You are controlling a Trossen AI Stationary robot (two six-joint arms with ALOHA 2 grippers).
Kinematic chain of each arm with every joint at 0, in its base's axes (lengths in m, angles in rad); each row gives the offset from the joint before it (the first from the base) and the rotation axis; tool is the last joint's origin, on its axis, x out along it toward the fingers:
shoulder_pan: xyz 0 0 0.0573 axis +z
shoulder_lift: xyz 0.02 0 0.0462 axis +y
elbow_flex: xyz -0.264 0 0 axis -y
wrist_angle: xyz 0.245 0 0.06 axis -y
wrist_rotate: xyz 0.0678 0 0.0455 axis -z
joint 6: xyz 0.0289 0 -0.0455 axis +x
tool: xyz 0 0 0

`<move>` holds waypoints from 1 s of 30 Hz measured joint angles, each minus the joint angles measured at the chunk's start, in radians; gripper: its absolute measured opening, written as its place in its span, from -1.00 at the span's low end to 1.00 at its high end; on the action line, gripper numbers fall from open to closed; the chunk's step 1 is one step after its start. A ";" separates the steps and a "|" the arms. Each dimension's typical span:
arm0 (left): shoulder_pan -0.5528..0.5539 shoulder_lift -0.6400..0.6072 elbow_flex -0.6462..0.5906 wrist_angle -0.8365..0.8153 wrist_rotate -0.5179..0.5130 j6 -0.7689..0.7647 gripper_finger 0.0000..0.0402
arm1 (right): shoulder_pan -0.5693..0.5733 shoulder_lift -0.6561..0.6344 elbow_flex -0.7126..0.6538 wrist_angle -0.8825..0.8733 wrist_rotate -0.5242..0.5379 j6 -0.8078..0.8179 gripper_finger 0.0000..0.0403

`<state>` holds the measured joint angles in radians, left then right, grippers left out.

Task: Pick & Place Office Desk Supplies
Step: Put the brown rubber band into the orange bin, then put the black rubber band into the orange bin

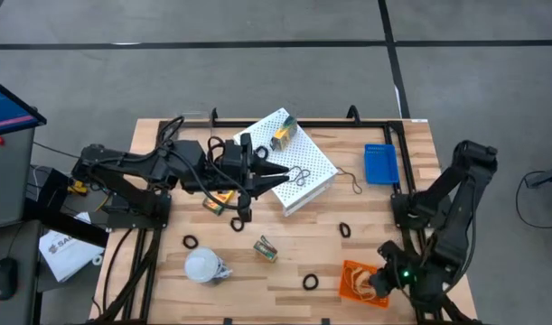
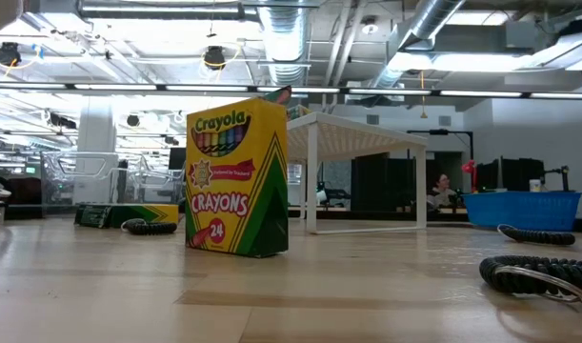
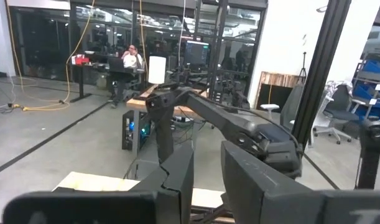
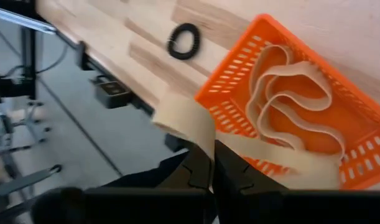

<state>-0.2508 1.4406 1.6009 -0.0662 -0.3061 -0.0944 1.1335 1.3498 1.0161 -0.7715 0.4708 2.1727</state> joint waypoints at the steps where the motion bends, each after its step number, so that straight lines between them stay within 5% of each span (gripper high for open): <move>1: 0.000 0.000 0.000 0.001 0.000 0.000 -0.63 | 0.000 0.018 0.000 0.004 -0.002 0.001 -1.00; 20: 0.000 0.000 0.000 0.002 0.000 -0.023 -0.63 | -0.017 0.201 -0.002 -0.041 -0.107 0.004 -0.99; 30: 0.000 0.000 0.000 -0.006 0.001 -0.045 -0.63 | -0.031 0.153 -0.008 -0.074 -0.107 0.004 -0.38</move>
<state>-0.2512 1.4406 1.6009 -0.0726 -0.3054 -0.1394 1.1022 1.5025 1.0080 -0.8454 0.3635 2.1764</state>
